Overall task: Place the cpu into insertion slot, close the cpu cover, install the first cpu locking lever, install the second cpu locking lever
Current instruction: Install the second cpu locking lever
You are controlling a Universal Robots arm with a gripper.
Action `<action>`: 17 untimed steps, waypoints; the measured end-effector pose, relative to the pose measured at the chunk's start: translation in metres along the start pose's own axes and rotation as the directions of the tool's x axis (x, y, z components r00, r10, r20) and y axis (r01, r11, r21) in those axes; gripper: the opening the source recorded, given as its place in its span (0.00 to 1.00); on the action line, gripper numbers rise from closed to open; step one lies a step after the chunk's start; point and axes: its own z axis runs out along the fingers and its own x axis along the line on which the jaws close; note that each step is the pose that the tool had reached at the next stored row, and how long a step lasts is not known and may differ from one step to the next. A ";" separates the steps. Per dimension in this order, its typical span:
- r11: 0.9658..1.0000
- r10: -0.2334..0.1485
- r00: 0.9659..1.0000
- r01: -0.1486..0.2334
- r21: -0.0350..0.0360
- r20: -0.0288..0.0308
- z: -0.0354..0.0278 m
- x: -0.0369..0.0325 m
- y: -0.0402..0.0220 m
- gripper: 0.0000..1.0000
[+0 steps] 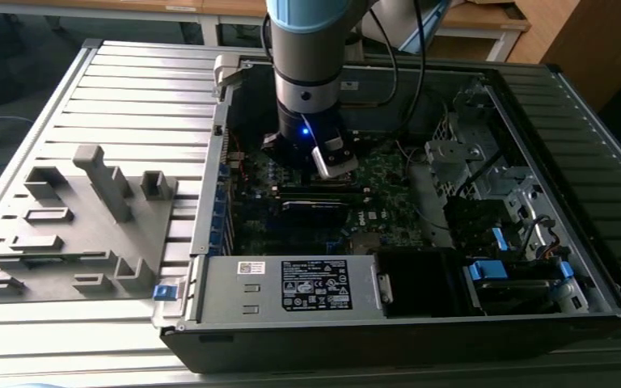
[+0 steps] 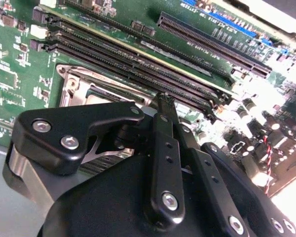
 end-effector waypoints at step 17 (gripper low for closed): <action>0.997 0.005 1.000 -0.006 -0.082 -0.010 0.0026 -0.0006 -0.0073 0.11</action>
